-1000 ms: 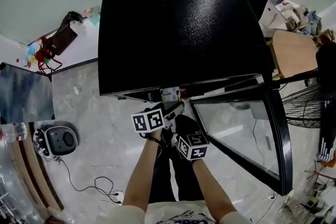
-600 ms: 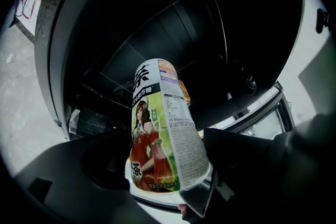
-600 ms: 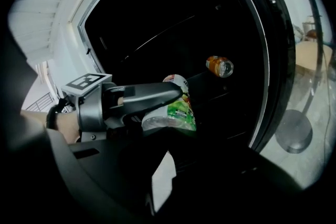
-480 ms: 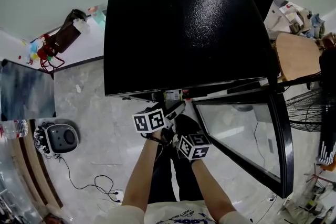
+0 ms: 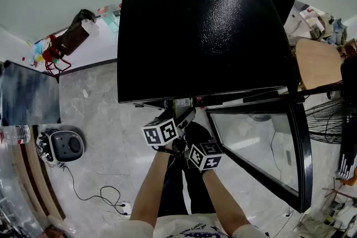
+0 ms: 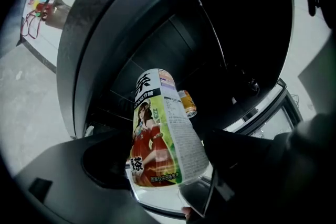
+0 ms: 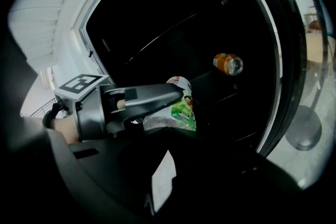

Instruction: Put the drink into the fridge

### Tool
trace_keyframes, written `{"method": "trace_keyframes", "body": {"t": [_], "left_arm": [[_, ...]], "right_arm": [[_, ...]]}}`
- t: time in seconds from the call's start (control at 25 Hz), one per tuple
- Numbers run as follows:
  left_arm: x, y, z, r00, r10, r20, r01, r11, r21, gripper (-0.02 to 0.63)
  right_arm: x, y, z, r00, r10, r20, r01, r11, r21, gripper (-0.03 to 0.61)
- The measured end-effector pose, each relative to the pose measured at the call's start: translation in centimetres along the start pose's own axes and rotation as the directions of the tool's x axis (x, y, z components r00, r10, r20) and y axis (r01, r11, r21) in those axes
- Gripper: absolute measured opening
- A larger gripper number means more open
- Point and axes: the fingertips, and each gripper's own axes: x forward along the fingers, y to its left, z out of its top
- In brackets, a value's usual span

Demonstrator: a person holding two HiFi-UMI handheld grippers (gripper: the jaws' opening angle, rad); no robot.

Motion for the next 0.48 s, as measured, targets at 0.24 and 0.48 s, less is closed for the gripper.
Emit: {"method": "trace_keyframes", "body": {"t": [0.24, 0.48], "left_arm": [[-0.6, -0.8, 0.7, 0.999, -0.029, -0.022, 0.03, 0.998, 0.048, 0.442], [-1.1, -1.2, 0.0, 0.998, -0.053, -0.027, 0.054, 0.997, 0.047, 0.442]], "right_arm": [[0.5, -1.3, 1.0, 0.999, -0.029, 0.038, 0.026, 0.996, 0.081, -0.003], [1.0, -1.9, 2.2, 0.999, -0.015, 0.044, 0.012, 0.998, 0.067, -0.003]]}}
